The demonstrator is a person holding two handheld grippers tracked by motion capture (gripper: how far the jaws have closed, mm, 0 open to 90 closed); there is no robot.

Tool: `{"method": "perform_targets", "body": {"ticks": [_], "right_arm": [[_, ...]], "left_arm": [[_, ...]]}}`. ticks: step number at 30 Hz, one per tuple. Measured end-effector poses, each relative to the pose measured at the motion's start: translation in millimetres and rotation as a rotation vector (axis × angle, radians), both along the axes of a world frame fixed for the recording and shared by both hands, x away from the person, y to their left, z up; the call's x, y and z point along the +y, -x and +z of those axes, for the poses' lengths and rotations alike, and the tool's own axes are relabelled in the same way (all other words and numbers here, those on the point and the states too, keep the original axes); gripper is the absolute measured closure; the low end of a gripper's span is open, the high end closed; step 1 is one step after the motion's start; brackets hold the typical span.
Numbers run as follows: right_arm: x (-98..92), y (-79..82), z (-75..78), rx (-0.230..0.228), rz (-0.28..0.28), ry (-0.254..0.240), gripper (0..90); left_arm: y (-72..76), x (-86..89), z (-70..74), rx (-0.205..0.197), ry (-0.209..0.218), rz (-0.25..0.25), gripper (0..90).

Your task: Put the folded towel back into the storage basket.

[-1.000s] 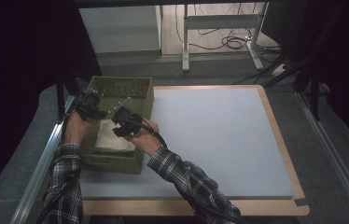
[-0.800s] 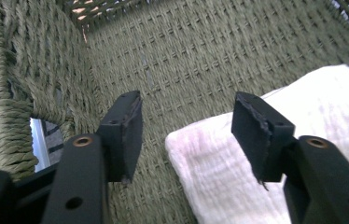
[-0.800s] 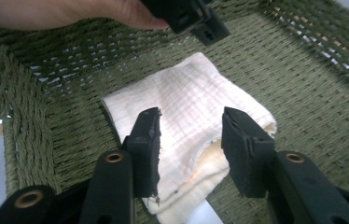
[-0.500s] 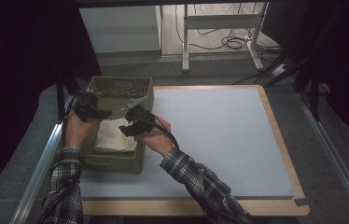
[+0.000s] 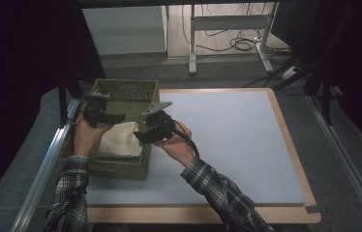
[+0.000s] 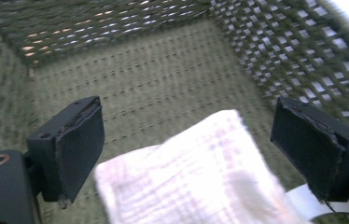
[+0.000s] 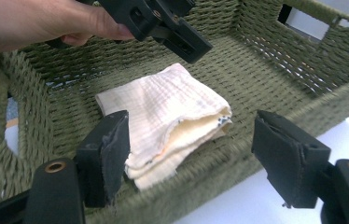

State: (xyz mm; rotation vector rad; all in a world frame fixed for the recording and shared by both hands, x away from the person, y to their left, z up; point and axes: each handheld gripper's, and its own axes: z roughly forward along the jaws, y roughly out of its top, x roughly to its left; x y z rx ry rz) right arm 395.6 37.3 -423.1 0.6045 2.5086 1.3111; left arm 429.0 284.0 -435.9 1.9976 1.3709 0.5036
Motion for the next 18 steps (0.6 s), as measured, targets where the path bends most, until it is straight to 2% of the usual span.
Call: {"method": "perform_targets", "body": {"ticks": [4, 13, 18], "right_arm": [[-13.7, 2.3, 1.1, -0.003, -0.007, -0.011, 26.4], [-47.1, 6.6, -3.8, 0.016, -0.014, -0.026, 22.0], [-68.2, 9.8, -5.9, 0.026, -0.023, -0.037, 18.9]], "left_arm": [[5.9, -6.0, 3.0, -0.01, 0.049, -0.014, 6.9], [24.3, -30.5, 9.2, -0.04, 0.074, -0.09, 3.2], [35.8, -48.9, 12.4, -0.071, 0.081, -0.128, 2.2]]}}
